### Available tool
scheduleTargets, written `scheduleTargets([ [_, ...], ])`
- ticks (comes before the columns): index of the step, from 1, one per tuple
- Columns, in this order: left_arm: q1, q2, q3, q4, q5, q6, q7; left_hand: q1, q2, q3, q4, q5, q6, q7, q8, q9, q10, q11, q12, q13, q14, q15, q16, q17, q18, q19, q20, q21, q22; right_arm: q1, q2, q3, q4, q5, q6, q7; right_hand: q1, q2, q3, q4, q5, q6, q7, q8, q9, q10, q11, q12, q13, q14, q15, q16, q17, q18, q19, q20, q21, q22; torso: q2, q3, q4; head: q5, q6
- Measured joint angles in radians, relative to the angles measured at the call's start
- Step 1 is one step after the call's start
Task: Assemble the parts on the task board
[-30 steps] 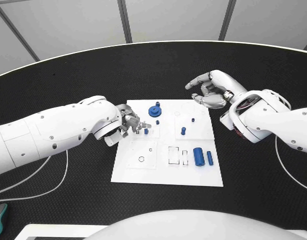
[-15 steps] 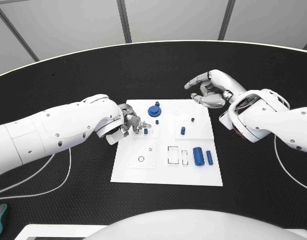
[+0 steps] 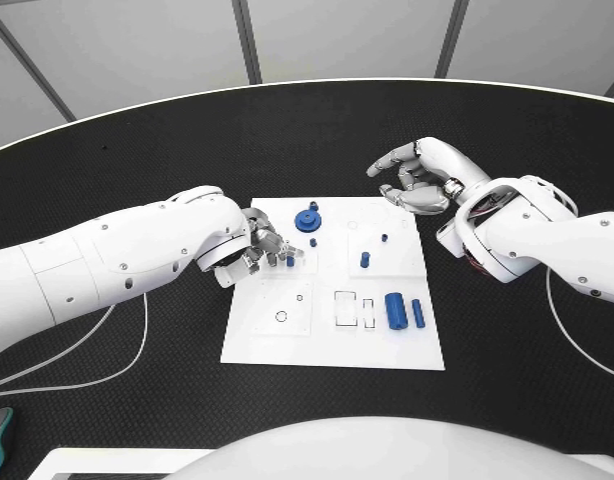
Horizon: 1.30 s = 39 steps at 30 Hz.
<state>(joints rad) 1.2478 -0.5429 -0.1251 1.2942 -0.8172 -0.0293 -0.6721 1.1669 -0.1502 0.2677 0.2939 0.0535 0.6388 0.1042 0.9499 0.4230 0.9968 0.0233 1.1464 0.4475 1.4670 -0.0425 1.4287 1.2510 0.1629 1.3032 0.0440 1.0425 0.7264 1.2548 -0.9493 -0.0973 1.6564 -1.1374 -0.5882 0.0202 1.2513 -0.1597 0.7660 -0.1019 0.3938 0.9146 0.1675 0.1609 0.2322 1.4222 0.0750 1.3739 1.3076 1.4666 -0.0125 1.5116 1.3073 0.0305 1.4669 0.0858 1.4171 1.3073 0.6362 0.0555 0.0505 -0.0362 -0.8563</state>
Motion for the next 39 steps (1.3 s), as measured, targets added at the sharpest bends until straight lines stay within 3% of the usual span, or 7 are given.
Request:
scheduleTargets([
  [31,-0.003,0.036,0.0,-0.054,-0.002,0.052,-0.015,0.034,0.02,0.039,-0.003,0.0,-0.004,0.005,-0.009,-0.023,-0.004,0.004,0.0,-0.006,0.0,0.0,0.0,-0.003,0.0,0.0,0.0,0.0,0.004,0.0,0.0,0.0,0.001,0.0,0.002,0.0,0.0,0.0,0.0,0.0,0.0,0.004,0.004,0.0,0.0,0.0,0.0,0.0,0.0,0.0,0.0,0.0,0.001,0.0,0.0,0.0,0.0,0.0,0.0,-0.001,0.0004,-0.006,-0.009],
  [39,-0.003,0.044,0.0,-0.064,-0.005,0.057,-0.016,0.057,0.034,0.087,-0.002,0.0,0.001,-0.001,-0.009,-0.032,-0.003,0.004,0.004,-0.01,0.0,0.0,0.0,-0.003,0.0,0.0,0.0,0.0,0.006,0.0,0.0,0.0,0.001,0.0,0.003,0.0,0.0,0.0,0.0,0.0,0.0,0.004,0.004,0.0,0.0,0.0,0.0,0.0,0.0,0.0,0.0,0.0,0.0,0.0,0.0,0.0,0.0,0.0,0.0,-0.0008,0.0006,-0.007,-0.011],
])
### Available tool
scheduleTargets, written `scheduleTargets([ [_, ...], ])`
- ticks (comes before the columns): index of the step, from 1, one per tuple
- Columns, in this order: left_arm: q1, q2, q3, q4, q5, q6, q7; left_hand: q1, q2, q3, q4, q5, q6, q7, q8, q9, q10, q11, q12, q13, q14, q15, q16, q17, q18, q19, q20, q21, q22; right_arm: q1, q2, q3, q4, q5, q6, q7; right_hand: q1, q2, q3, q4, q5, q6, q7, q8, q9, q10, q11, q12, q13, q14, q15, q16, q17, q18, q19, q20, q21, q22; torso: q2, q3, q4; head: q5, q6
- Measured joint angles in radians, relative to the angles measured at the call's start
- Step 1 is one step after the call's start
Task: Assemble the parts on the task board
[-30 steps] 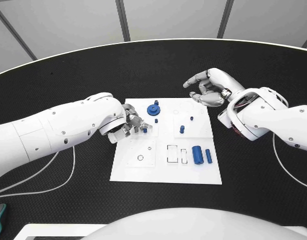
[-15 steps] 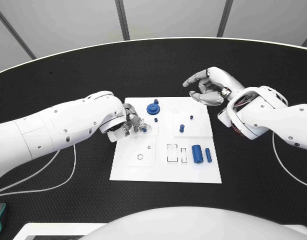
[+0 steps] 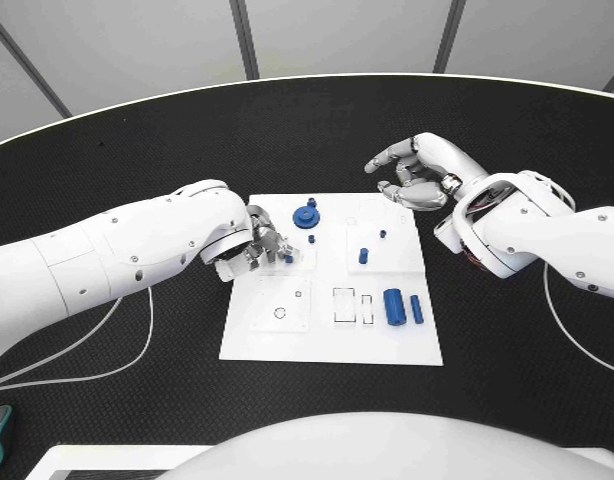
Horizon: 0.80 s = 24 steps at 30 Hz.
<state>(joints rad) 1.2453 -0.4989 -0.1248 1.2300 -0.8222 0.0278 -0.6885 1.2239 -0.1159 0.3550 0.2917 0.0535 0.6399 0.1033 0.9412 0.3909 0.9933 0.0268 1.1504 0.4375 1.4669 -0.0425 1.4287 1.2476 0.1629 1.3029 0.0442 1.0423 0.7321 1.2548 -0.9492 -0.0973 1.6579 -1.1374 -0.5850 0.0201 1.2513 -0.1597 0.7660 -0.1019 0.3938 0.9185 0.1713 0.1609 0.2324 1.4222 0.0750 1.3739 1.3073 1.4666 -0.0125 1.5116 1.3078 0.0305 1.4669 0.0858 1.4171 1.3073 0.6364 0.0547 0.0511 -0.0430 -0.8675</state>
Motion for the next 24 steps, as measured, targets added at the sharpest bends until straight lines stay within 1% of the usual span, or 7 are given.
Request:
scheduleTargets([
  [9,0.0,0.011,0.0,-0.008,-0.001,0.015,-0.002,0.012,-0.012,0.042,-0.002,0.0,0.007,0.0,0.014,-0.005,0.0,0.0,0.0,-0.003,0.0,0.0,0.0,0.0,0.0,0.0,0.0,0.0,0.005,0.0,0.0,0.0,0.0,0.0,0.0,0.0,0.0,0.0,0.0,0.0,0.0,0.0,0.0,0.0,0.0,0.0,0.0,0.0,0.0,0.0,0.0,0.0,0.0,0.0,0.0,0.0,0.0,0.0,0.0,0.0001,-0.0006,-0.001,-0.002],
  [12,0.0,0.013,0.0,-0.008,0.0,0.019,-0.002,0.017,-0.009,0.05,-0.002,0.0,0.007,0.0,0.015,-0.006,0.0,0.0,0.0,-0.003,0.0,0.0,0.0,0.001,0.0,0.0,0.0,0.0,0.006,0.0,0.0,0.0,0.0,0.0,0.001,0.0,0.0,0.0,0.0,0.0,0.0,0.002,-0.002,0.0,0.0,0.0,0.0,0.0,0.0,0.0,0.0,0.0,0.0,0.0,0.0,0.0,0.0,0.0,0.0,0.0001,-0.0005,-0.002,-0.002],
  [13,0.0,0.014,0.0,-0.008,0.0,0.021,-0.002,0.022,-0.014,0.061,-0.002,0.0,0.01,-0.002,0.016,-0.007,0.0,0.0,0.001,-0.004,0.0,0.0,0.0,0.001,0.0,0.0,0.0,0.0,0.008,0.0,0.0,0.0,0.0,0.0,0.001,0.0,0.0,0.0,0.0,0.0,0.0,0.003,-0.004,0.0,-0.001,0.0,0.0,0.0,0.0,0.0,0.0,0.0,0.0,0.0,0.0,0.0,0.0,0.0,0.0,0.0001,-0.0005,-0.002,-0.002],
  [15,0.0,0.014,0.0,-0.008,0.003,0.023,-0.002,0.025,-0.013,0.075,-0.002,0.0,0.011,-0.003,0.017,-0.01,-0.001,-0.001,0.004,-0.005,0.0,0.0,0.0,0.003,0.0,0.0,0.0,0.0,0.009,0.0,0.0,0.0,0.0,0.0,0.001,0.0,0.0,0.0,0.0,0.0,0.0,0.003,-0.004,0.0,-0.001,0.0,0.0,0.0,0.0,0.0,0.0,0.0,0.0,0.0,0.0,0.0,0.0,0.0,0.0,0.0002,-0.0004,-0.002,-0.002],
  [18,0.0,0.014,0.0,-0.008,0.009,0.025,-0.002,0.043,-0.012,0.127,-0.003,0.0,0.011,-0.003,0.024,-0.016,-0.004,-0.004,0.004,-0.009,0.0,0.0,0.0,0.003,0.0,0.0,0.0,0.002,0.01,0.0,0.0,0.0,0.0,0.0,0.001,-0.001,0.0,0.0,0.0,0.0,0.0,0.003,-0.004,0.0,-0.001,0.0,0.0,0.0,0.0,0.0,0.0,0.0,0.0,0.0,0.0,0.0,0.0,0.0,0.0,0.0002,-0.0004,-0.002,-0.002],
  [23,0.0,0.012,0.0,-0.004,0.02,0.027,-0.002,0.071,-0.024,0.237,-0.011,-0.003,0.011,-0.003,0.039,-0.026,-0.008,-0.004,0.004,-0.014,0.0,0.0,0.0,0.003,0.0,0.0,0.0,0.003,0.013,0.0,0.0,0.0,0.0,0.0,0.002,-0.001,0.0,0.0,0.0,0.0,0.0,0.003,-0.004,0.0,-0.001,0.0,0.0,0.0,0.0,0.0,0.0,0.0,0.0,0.0,0.0,0.0,0.0,0.0,-0.001,0.0001,-0.0004,-0.002,-0.003],
  [24,0.0,0.012,0.0,-0.003,0.023,0.027,-0.002,0.078,-0.025,0.269,-0.016,-0.005,0.01,-0.004,0.044,-0.026,-0.008,-0.005,0.004,-0.016,0.0,-0.004,0.003,0.005,0.0,0.003,-0.003,0.008,0.016,0.0,0.0,0.0,0.0,0.0,0.002,-0.001,0.0,0.0,0.0,0.0,0.0,0.003,-0.004,0.0,-0.001,0.0,0.0,0.0,0.0,0.0,0.0,0.0,0.0,0.0,0.0,0.0,0.0,0.0,-0.001,0.0001,-0.0004,-0.002,-0.003],
])
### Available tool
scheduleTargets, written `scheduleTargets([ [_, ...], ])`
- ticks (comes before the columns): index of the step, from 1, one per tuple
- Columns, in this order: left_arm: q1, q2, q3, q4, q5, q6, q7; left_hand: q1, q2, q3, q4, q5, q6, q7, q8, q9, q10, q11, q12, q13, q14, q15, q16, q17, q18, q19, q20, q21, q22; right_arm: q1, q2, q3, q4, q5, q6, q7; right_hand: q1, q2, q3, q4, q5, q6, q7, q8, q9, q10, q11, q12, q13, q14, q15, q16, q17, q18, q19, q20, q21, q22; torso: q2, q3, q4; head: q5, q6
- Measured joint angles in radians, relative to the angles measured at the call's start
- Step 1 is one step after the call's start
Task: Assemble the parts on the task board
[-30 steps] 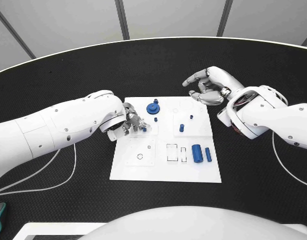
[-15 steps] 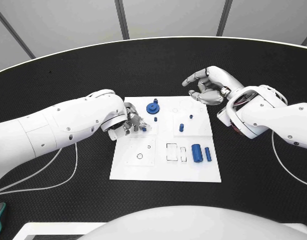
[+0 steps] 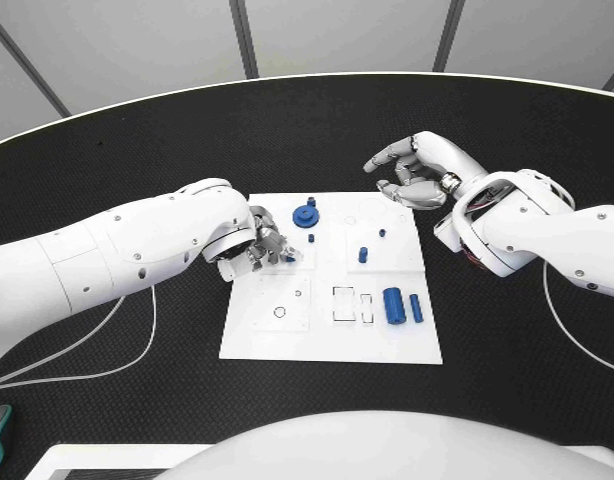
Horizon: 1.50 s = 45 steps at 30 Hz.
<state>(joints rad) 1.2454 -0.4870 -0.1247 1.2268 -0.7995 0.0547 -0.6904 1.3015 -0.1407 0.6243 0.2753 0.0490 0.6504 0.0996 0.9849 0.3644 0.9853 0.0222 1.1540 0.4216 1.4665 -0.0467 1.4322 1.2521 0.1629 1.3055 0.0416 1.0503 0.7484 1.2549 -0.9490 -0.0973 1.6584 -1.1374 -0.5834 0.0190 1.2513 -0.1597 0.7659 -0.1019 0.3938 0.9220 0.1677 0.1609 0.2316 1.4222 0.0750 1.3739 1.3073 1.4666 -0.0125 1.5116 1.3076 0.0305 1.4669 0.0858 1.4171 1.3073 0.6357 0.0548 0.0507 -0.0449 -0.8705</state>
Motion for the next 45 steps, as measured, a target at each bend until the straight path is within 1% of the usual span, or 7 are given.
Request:
scheduleTargets([
  [2,0.0,-0.001,0.0,0.002,0.006,0.0,0.0,0.006,-0.006,0.06,-0.007,-0.003,-0.007,-0.007,0.013,-0.002,-0.002,-0.003,0.0,-0.004,0.0,-0.003,0.001,0.001,0.0,0.001,-0.001,0.001,0.003,0.0,0.0,0.0,0.0,0.0,0.0,0.0,0.0,0.0,0.0,0.0,0.0,0.0,0.0,0.0,0.0,0.0,0.0,0.0,0.0,0.0,0.0,0.0,0.0,0.0,0.0,0.0,0.0,0.0,0.0,-0.0001,0.0001,0.0,0.0],
  [5,0.0,-0.003,0.0,0.003,0.01,0.0,0.0,0.01,-0.01,0.092,0.025,-0.002,-0.024,-0.012,0.052,-0.002,-0.002,-0.004,0.0,-0.006,0.0,-0.003,0.001,0.001,0.0,0.001,-0.001,0.001,0.006,0.0,0.0,0.0,0.0,0.0,0.0,0.0,0.0,0.0,0.0,0.0,0.0,0.0,0.0,0.0,0.0,0.0,0.0,0.0,0.001,0.0,0.0,0.0,0.0,0.0,0.0,0.0,0.0,0.0,0.0,-0.0005,0.0001,0.0,0.0],
  [21,0.0,-0.01,0.0,-0.001,0.013,0.004,-0.003,-0.033,-0.029,0.107,0.038,0.002,-0.039,-0.011,0.099,-0.001,0.012,-0.017,0.011,-0.007,0.0,-0.003,0.001,-0.003,0.0,0.001,-0.001,0.001,0.004,0.0,0.0,0.0,0.0,0.0,0.001,0.0,0.0,0.0,0.0,0.0,0.0,0.0,0.0,0.0,0.0,0.0,0.0,0.0,0.001,0.0,0.0,0.0,0.0,0.0,0.0,0.0,0.0,0.0,0.0,-0.0006,0.0002,0.002,-0.001],
  [27,0.0,-0.015,0.0,0.001,0.013,0.014,-0.008,-0.091,-0.065,0.206,-0.063,0.002,-0.042,-0.011,0.1,-0.038,0.013,-0.019,0.027,0.0,0.0,-0.003,0.001,-0.005,0.0,0.001,-0.001,0.001,0.006,0.0,-0.001,0.0,0.0,0.0,0.001,0.0,0.0,0.0,0.0,0.0,0.0,0.0,0.0,0.0,0.0,0.0,0.0,0.0,0.001,0.0,0.0,0.0,0.0,0.0,0.0,0.0,0.0,0.0,0.0,-0.0003,0.0004,0.003,-0.001],
  [30,0.0,-0.017,0.0,0.001,0.013,0.016,-0.008,-0.099,-0.069,0.204,-0.07,0.008,-0.012,-0.022,0.118,0.015,0.019,-0.014,0.039,0.015,0.0,-0.003,0.001,-0.005,0.0,0.001,-0.001,0.001,0.007,0.0,-0.001,0.0,0.0,0.0,0.001,-0.001,0.0,0.0,0.0,0.0,0.0,0.0,0.0,0.0,0.0,0.0,0.0,0.0,0.001,0.0,0.0,0.0,0.0,0.0,0.0,0.0,0.0,0.0,0.0,-0.0002,0.0004,0.003,-0.001],
  [42,0.0,-0.018,0.0,-0.002,0.013,0.0,-0.008,-0.178,-0.107,0.111,0.003,0.005,-0.01,-0.017,0.108,-0.004,0.022,-0.017,0.049,0.017,0.0,-0.003,0.001,-0.006,0.0,0.001,-0.001,0.004,0.008,0.0,-0.002,0.0,0.0,0.0,0.0,-0.001,0.0,0.0,0.0,0.0,0.0,0.0,0.0,0.0,0.0,0.0,0.0,0.0,0.0,0.0,0.0,0.0,0.0,0.0,0.0,0.0,0.0,0.0,0.0,-0.0001,0.0004,0.003,0.0],
  [45,0.0,-0.016,0.0,-0.003,0.013,-0.004,-0.008,-0.182,-0.102,0.083,0.009,0.005,-0.01,-0.017,0.108,-0.007,0.022,-0.017,0.049,0.015,0.0,-0.003,0.001,-0.006,0.0,0.001,-0.001,0.004,0.007,0.0,-0.002,0.0,0.0,0.0,0.0,-0.001,0.0,0.0,0.0,0.0,0.0,0.0,0.0,0.0,0.0,0.0,0.0,0.0,0.0,0.0,0.0,0.0,0.0,0.0,0.0,0.0,0.0,0.0,0.0,0.0001,0.0003,0.003,0.001],
])
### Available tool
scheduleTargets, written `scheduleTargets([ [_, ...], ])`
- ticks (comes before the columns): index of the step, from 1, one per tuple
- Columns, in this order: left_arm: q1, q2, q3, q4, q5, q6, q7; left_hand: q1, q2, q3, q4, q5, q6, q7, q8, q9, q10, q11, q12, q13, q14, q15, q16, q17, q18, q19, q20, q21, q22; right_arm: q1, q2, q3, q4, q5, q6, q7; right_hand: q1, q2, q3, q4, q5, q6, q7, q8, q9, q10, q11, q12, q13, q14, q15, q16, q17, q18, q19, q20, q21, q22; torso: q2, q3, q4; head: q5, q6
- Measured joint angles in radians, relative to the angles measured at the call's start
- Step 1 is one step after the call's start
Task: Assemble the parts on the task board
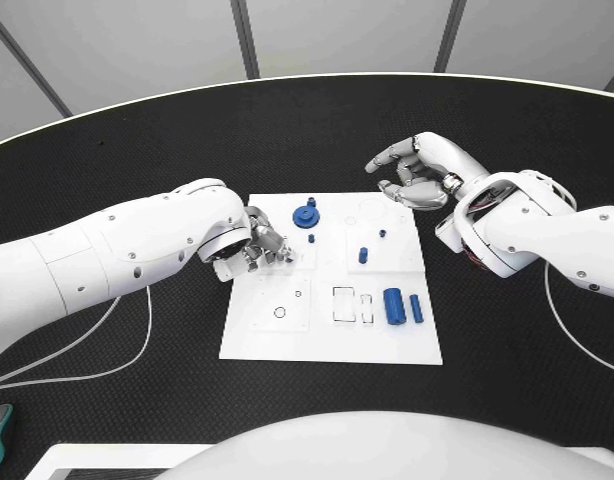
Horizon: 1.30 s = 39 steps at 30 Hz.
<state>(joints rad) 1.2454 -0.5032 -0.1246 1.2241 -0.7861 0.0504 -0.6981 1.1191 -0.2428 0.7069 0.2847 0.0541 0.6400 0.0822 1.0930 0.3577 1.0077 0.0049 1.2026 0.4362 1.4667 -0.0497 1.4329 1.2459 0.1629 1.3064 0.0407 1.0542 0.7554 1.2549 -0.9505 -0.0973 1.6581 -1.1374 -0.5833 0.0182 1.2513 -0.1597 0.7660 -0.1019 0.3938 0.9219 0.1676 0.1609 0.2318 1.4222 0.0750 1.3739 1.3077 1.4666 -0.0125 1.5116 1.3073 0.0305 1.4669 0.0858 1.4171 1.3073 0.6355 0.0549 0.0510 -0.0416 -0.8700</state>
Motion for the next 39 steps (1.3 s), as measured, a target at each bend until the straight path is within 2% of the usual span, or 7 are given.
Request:
scheduleTargets([
  [6,0.0,0.001,0.0,-0.001,0.0,-0.005,0.0,0.0,0.0,-0.037,0.005,0.0,0.0,0.0,-0.001,-0.005,-0.004,0.004,0.0,-0.005,0.0,0.0,0.0,-0.001,0.0,0.0,0.0,0.0,-0.001,0.0,0.0,0.0,-0.001,0.0,0.0,0.0,0.0,0.0,0.0,0.0,0.0,0.0,0.0,0.0,0.0,0.0,0.0,0.0,0.0,0.0,0.0,0.0,0.0,0.0,0.0,0.0,0.0,0.0,0.0,0.0002,-0.0001,0.0,0.0],
  [14,0.0,0.002,0.0,-0.002,0.0,0.005,0.0,-0.012,-0.003,-0.122,0.004,0.0,-0.004,0.004,-0.004,-0.016,-0.007,0.007,0.0,-0.009,0.0,0.0,0.0,-0.002,0.0,0.0,0.0,0.0,-0.002,0.0,0.0,0.0,-0.002,0.0,0.0,0.0,0.0,0.0,0.0,0.0,0.0,0.0,0.0,0.0,0.0,0.0,0.0,0.0,0.0,0.0,0.0,0.0,0.0,0.0,0.0,0.0,0.0,0.0,0.0,0.0003,-0.0001,0.0,-0.001],
  [17,0.0,0.002,0.0,-0.001,0.0,0.008,0.0,-0.012,-0.002,-0.127,0.002,0.0,-0.004,0.004,-0.004,-0.017,-0.007,0.007,0.0,-0.009,0.0,0.0,0.0,-0.002,0.0,0.0,0.0,0.0,-0.002,0.0,0.0,0.0,-0.002,0.0,0.001,0.0,0.0,0.0,0.0,0.0,0.0,0.0,0.0,0.0,0.0,0.0,0.0,0.0,0.0,0.0,0.0,0.0,0.0,0.0,0.0,0.0,0.0,0.0,0.0,0.0002,-0.0002,0.0,-0.001],
  [25,0.0,0.0,0.0,-0.001,0.0,0.009,0.0,0.032,0.041,-0.126,0.0,0.0,-0.004,0.004,-0.004,-0.026,-0.007,0.007,0.0,-0.011,0.0,0.0,0.0,-0.002,0.0,0.0,0.0,0.0,-0.002,0.0,0.0,0.0,-0.002,0.0,0.002,0.0,0.0,0.0,0.0,0.0,0.0,0.0,0.0,0.0,0.0,0.0,0.0,0.0,0.0,0.0,0.0,0.0,0.001,0.0,0.0,0.0,0.0,0.0,0.0,-0.0002,0.0,0.001,0.0],
  [33,0.0,-0.002,0.0,0.0,0.0,0.007,0.0,0.032,0.042,-0.123,0.002,0.0,-0.004,0.003,-0.008,-0.027,-0.007,0.007,0.0,-0.012,0.0,0.0,0.0,-0.002,0.0,0.0,0.0,0.0,-0.002,0.0,0.0,0.0,-0.002,0.0,0.003,0.0,0.0,0.0,0.0,0.0,0.0,0.0,0.0,-0.004,-0.001,0.0,0.0,0.0,0.0,0.0,0.0,0.0,0.001,0.0,0.0,0.0,0.0,0.0,0.0,-0.0007,0.0,0.003,0.001],
  [39,0.0,-0.005,0.0,0.002,0.0,0.008,0.0,0.053,0.052,-0.099,0.001,0.0,-0.004,0.003,-0.008,-0.032,-0.007,0.007,0.0,-0.013,0.0,0.0,0.0,-0.002,0.0,0.0,0.0,0.0,-0.002,0.0,0.0,0.0,-0.002,0.0,0.003,0.0,0.0,0.0,0.0,0.0,0.0,0.0,0.0,-0.004,-0.001,0.0,0.0,0.0,0.0,0.0,0.0,0.0,0.001,0.0,0.0,0.0,0.0,0.0,0.0,-0.0006,0.0,0.004,0.001],
])
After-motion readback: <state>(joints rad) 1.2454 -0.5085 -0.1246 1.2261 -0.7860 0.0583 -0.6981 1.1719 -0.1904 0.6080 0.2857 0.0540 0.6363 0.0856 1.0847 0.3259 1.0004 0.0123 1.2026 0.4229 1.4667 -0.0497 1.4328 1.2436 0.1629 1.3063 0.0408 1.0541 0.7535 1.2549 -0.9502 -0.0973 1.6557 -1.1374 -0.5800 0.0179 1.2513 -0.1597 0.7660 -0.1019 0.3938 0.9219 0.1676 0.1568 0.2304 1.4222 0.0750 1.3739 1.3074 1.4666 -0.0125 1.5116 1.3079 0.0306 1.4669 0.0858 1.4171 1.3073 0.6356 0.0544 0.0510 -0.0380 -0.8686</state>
